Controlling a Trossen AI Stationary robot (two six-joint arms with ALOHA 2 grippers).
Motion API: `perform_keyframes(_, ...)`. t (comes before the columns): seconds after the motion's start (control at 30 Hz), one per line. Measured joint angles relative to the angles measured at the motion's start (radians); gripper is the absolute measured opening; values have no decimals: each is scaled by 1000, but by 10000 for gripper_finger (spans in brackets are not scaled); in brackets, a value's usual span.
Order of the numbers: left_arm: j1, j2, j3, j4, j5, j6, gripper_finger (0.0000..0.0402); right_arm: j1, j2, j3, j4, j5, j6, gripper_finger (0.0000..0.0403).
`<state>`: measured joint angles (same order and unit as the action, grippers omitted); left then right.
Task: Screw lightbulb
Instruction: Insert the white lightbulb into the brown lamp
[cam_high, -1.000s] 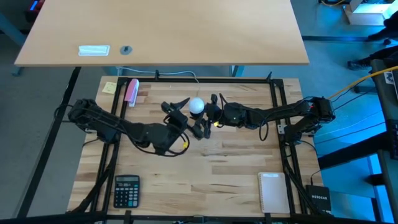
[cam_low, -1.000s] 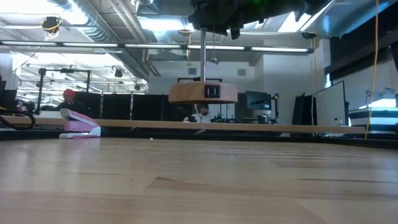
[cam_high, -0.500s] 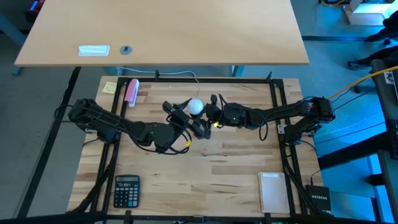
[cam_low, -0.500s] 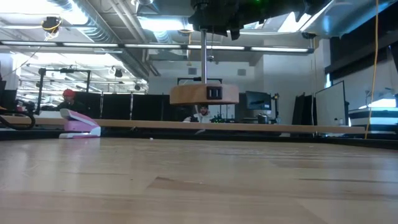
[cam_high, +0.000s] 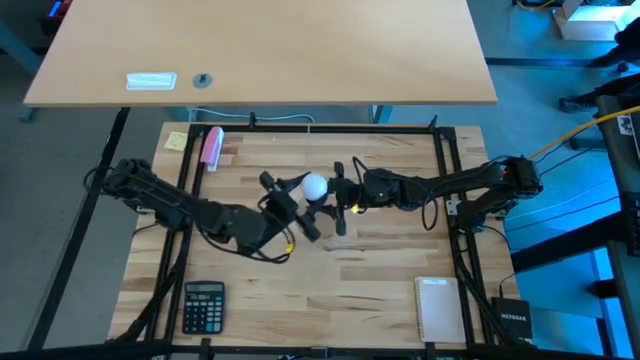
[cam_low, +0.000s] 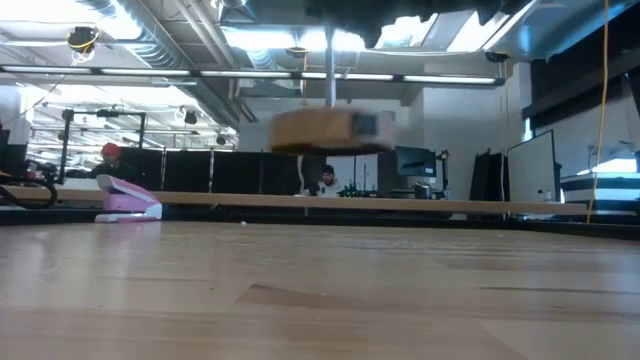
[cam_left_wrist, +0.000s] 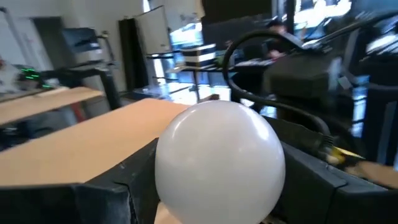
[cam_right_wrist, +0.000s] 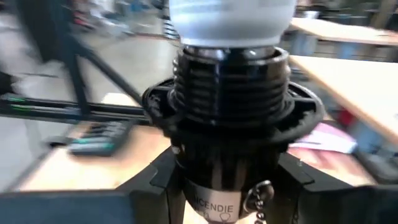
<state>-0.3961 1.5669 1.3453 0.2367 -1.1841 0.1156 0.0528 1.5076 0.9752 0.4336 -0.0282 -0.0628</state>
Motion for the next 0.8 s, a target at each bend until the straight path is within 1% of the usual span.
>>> perform_keyframes(0.1, -14, -18, 1, -26, 55, -25, 241, 4, -22, 0, -6, -129, 36, 149)
perform_keyframes(0.23, -2, -27, 3, -72, 223, -86, 241, 6, -41, -4, -9, -308, 60, 149)
perform_keyframes(0.33, 14, -28, 5, -88, 327, -111, 241, 5, -44, -5, -8, -443, 93, 149)
perform_keyframes(0.4, 29, -27, 4, -91, 430, -111, 241, 5, -44, -5, -13, -533, 95, 149)
perform_keyframes(0.5, 52, -27, 4, -92, 600, -75, 241, 5, -44, -5, -13, -640, 113, 149)
perform_keyframes(0.67, 106, -20, 4, -112, 885, -31, 241, 9, -44, -5, -12, -744, 141, 149)
perform_keyframes(0.8, 137, -21, 4, -154, 997, 2, 241, 9, -42, -5, -34, -748, 138, 149)
